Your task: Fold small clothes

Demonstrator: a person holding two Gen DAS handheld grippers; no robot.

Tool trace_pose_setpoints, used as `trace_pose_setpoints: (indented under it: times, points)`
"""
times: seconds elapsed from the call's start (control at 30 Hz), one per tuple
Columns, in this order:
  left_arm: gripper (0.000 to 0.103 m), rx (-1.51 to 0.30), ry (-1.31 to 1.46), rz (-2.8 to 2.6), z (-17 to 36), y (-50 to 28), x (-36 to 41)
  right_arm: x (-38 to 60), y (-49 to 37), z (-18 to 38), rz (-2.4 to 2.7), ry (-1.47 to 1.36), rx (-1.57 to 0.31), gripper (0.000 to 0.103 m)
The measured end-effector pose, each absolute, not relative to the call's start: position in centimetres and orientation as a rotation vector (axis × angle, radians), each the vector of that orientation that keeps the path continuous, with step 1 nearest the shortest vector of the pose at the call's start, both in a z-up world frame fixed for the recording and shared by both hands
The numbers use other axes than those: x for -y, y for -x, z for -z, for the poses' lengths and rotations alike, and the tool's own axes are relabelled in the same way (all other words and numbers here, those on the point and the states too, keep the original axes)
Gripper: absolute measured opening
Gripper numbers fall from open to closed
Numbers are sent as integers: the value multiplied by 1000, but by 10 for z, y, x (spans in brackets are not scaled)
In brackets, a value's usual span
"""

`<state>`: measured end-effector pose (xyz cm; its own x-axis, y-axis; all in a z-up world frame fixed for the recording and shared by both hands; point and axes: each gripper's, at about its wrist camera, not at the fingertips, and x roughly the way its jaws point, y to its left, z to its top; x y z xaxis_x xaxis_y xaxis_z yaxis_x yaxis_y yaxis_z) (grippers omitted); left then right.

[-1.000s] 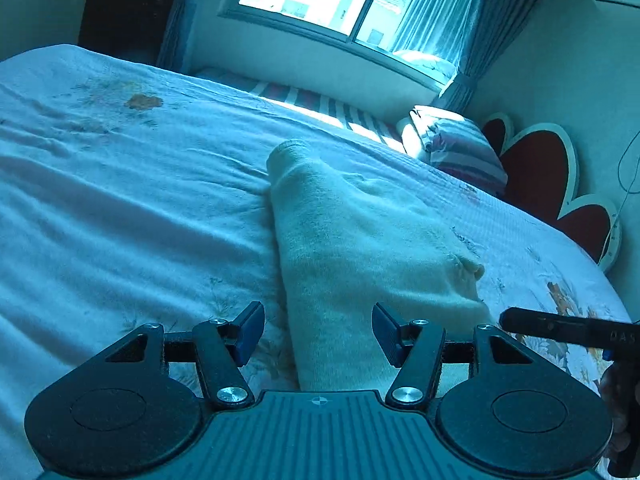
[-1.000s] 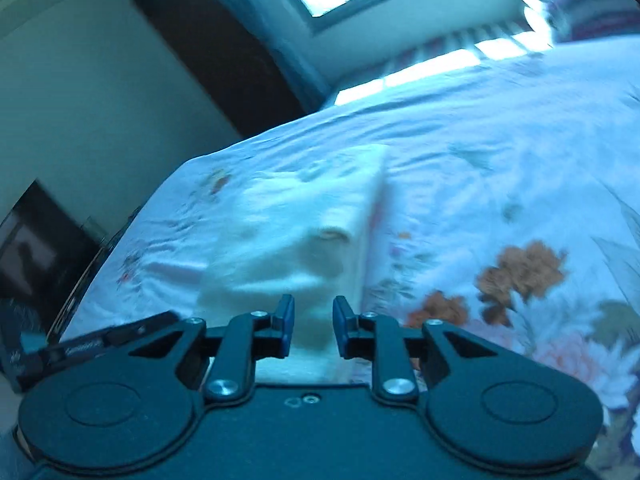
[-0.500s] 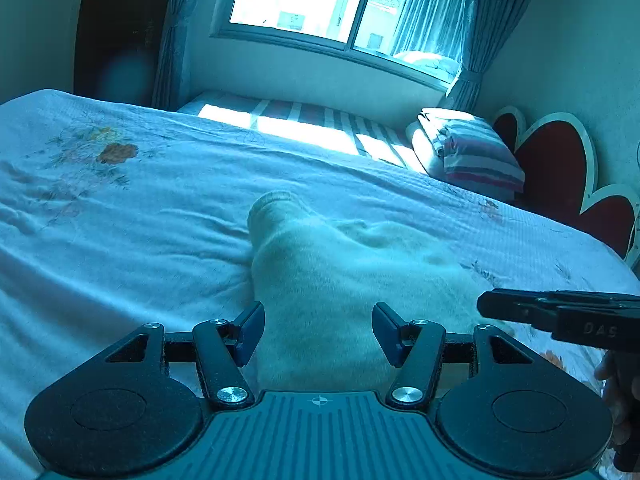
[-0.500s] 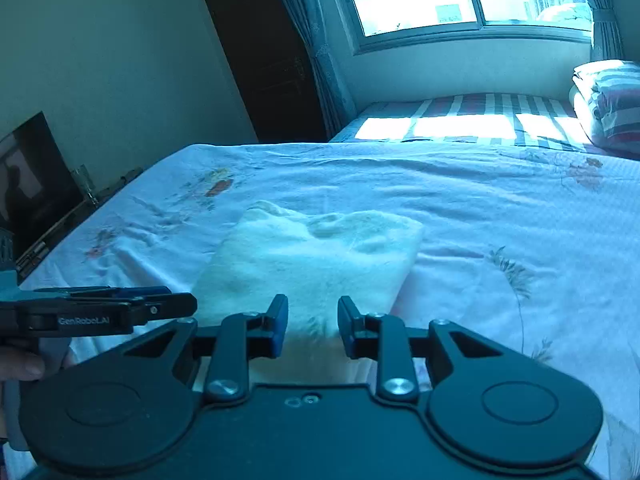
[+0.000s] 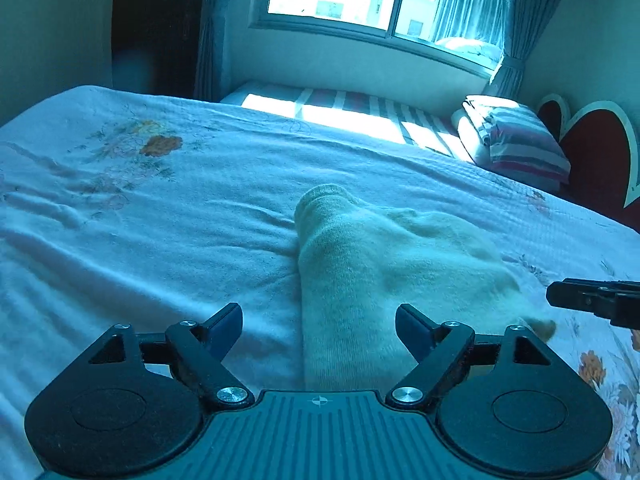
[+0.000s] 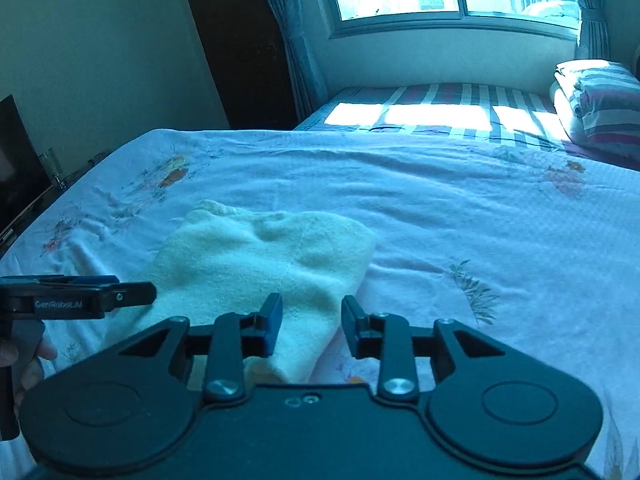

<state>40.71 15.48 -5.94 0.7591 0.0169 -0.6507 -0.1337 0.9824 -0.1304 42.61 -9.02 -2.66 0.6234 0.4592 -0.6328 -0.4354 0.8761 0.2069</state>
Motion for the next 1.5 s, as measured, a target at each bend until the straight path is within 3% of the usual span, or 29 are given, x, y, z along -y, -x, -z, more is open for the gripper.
trace_pose_setpoints:
  times: [0.07,0.13,0.3,0.57,0.9,1.5]
  points:
    - [103,-665,150,-85,43,-378,-150,102,-405,14,-499,-63,-721,57]
    - [103,-648,145,-76,25,-347,-144,113,-376,-1,-477,-77,-671,82]
    - [103,-588,131,-38,-10,-274,-126,124,-287,-39,-454,-78,-564,103]
    - [103,-511,153,-24,-44,-191,-110,125,-184,-83,-368,-56,-501,103]
    - [103,-465,107,-38,-57,-118,-82,132,-113,-95,-335,36,-483,103]
    - [103,-442,77,-77,-78,-51,-52,156,-53,-99,-320,49,-472,103]
